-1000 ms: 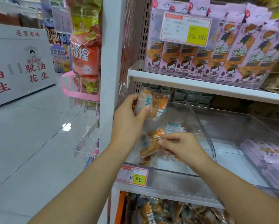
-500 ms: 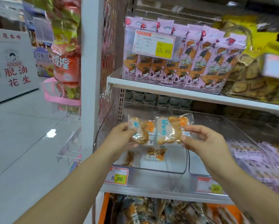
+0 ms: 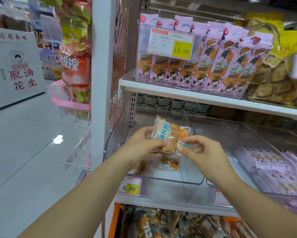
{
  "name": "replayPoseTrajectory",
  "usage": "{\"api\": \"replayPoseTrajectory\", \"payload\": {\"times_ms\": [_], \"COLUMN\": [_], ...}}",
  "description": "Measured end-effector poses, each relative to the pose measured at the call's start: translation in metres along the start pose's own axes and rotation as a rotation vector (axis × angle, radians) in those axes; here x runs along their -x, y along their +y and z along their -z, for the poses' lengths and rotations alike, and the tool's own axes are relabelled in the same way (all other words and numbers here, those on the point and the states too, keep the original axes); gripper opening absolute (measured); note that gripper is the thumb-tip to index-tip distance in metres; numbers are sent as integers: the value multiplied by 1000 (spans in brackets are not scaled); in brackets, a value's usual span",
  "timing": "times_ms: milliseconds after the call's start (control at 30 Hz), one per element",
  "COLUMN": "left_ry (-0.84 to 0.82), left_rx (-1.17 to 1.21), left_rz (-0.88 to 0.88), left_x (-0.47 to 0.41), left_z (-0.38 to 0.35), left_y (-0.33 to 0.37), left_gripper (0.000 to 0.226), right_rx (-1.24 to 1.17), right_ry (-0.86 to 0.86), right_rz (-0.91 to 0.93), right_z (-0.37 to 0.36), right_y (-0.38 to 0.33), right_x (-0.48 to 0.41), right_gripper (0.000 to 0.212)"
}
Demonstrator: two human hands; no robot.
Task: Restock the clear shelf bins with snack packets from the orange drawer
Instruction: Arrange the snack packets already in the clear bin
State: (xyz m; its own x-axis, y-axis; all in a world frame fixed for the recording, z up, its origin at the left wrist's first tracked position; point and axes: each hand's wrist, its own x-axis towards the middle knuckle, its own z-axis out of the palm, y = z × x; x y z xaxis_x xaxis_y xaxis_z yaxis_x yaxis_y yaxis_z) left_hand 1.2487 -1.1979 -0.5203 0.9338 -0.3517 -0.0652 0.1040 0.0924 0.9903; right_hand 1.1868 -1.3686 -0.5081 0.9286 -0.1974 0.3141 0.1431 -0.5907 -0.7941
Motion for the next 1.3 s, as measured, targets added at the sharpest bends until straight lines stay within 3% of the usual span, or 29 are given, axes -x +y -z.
{"api": "replayPoseTrajectory", "payload": {"times_ms": [167, 300, 500, 933, 1067, 1167, 1233, 1300], "left_ry": [-31, -143, -201, -11, -35, 51, 89, -16], "left_rx": [-817, -1066, -1107, -1241, -1104, -940, -1003, -1223], "left_rz": [-255, -276, -280, -299, -215, -117, 0, 160], "left_x": [0, -6, -31, -61, -51, -46, -43, -40], "left_z": [14, -1, -26, -32, -22, -5, 7, 14], "left_y": [-4, -17, -41, -47, -35, -24, -23, -26], "left_gripper": [45, 42, 50, 51, 67, 59, 53, 57], "right_rx": [416, 382, 241, 132, 124, 125, 130, 122], "right_ry": [-67, -181, -153, -160, -162, -159, -155, -153], "right_rz": [61, -36, 42, 59, 59, 58, 57, 51], "right_z": [31, 36, 33, 33, 33, 34, 34, 34], "right_y": [20, 35, 49, 65, 64, 62, 62, 61], "right_x": [-6, -7, -8, -9, -9, -7, -7, -6], "right_gripper": [34, 48, 48, 52, 51, 51, 51, 52]}}
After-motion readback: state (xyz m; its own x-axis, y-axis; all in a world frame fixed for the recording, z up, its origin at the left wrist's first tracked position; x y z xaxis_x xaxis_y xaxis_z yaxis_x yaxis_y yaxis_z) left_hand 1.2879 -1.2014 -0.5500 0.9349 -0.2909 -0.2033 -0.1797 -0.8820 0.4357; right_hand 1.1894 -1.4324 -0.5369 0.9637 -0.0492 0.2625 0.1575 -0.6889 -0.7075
